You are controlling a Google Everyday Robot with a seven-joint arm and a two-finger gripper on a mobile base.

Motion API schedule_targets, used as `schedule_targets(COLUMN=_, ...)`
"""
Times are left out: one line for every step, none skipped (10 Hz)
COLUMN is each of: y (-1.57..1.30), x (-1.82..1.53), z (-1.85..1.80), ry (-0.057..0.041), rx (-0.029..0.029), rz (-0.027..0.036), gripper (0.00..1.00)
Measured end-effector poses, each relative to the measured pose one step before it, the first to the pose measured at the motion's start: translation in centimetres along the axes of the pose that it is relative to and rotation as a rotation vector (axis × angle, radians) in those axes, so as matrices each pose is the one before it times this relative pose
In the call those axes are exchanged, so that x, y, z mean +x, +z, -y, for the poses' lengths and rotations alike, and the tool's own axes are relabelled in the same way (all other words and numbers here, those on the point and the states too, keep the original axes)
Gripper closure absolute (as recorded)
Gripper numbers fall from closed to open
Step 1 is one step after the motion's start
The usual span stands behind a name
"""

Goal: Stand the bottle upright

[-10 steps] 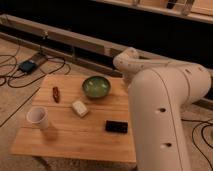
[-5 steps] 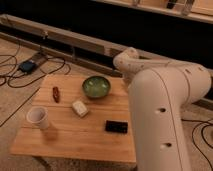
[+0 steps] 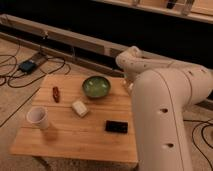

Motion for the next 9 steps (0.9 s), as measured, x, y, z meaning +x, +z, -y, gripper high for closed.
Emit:
schedule_targets(y=0.239, x=-0.089, z=0.101, ry=-0.00836, rx=-0.00455, rz=-0.00338, gripper=0.35)
schedule_targets(y=0.324, x=-0.143, z=-0.015, ry=-0.01553, rx=-0.00721, rz=-0.0036, gripper=0.35)
schedule_targets(y=0.232, x=-0.075, z=-0.057, ry=-0.01187, rx=-0.0059, rz=-0.00261, gripper=0.35)
schedule_targets(y=0.177, x=-0.247, z=-0.071, ry=-0.01701, rx=-0.00741, rz=0.00149, gripper=0.35)
schedule_targets(y=0.172, x=-0.207, z=-0.057, ry=-0.01294, rx=-0.0029, rz=0.00172, gripper=0.35)
schedule_targets(y=0.282, x=-0.663, z=0.065, ry=-0.02441, rx=-0.00158, rz=0.01079, gripper=0.35)
schedule_targets(y=0.222, x=-0.45, z=0.116, ry=-0.01728, rx=0.00211, rz=0.00715, gripper=0.35)
schedule_targets(y=0.209, x=-0.455, z=0.084, ry=-0.01528, rx=0.00052, rz=0.00761, gripper=0.35)
schedule_targets(y=0.221, x=-0.411, z=-0.007, ry=-0.01641, rx=0.00022, rz=0.00507, gripper=0.35)
